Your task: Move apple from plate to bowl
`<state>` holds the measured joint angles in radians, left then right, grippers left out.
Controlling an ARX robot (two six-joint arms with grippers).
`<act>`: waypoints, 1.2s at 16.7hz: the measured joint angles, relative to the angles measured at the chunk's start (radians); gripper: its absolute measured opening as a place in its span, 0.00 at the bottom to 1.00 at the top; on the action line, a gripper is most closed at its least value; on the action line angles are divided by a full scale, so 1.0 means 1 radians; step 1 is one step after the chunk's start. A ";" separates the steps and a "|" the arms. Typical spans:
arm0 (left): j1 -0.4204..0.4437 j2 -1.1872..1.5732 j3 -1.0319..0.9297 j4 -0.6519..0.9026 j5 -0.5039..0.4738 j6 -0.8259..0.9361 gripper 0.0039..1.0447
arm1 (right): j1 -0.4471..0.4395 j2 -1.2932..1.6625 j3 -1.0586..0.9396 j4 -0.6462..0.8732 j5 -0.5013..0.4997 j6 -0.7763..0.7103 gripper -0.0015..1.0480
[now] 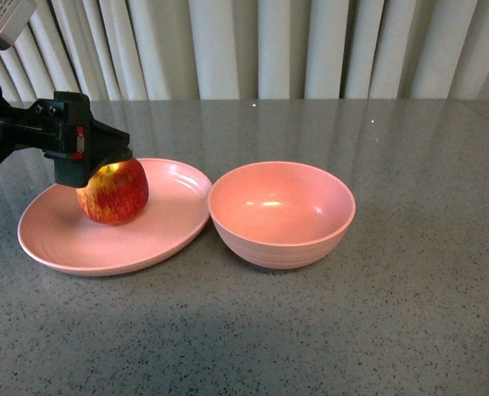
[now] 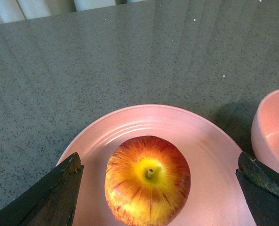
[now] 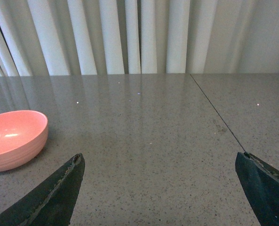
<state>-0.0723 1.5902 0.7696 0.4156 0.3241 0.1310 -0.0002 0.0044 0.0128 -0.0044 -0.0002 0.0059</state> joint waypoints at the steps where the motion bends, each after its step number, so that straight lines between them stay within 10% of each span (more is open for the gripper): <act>1: 0.003 0.021 0.016 -0.003 0.009 -0.006 0.94 | 0.000 0.000 0.000 0.000 0.000 0.000 0.94; 14: -0.008 0.204 0.089 -0.073 -0.020 0.003 0.93 | 0.000 0.000 0.000 0.000 0.000 0.000 0.94; 20: -0.011 0.192 0.090 -0.079 -0.031 0.034 0.65 | 0.000 0.000 0.000 0.000 0.000 0.000 0.94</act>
<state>-0.0830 1.7824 0.8593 0.3370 0.2932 0.1650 -0.0002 0.0044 0.0128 -0.0044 -0.0002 0.0059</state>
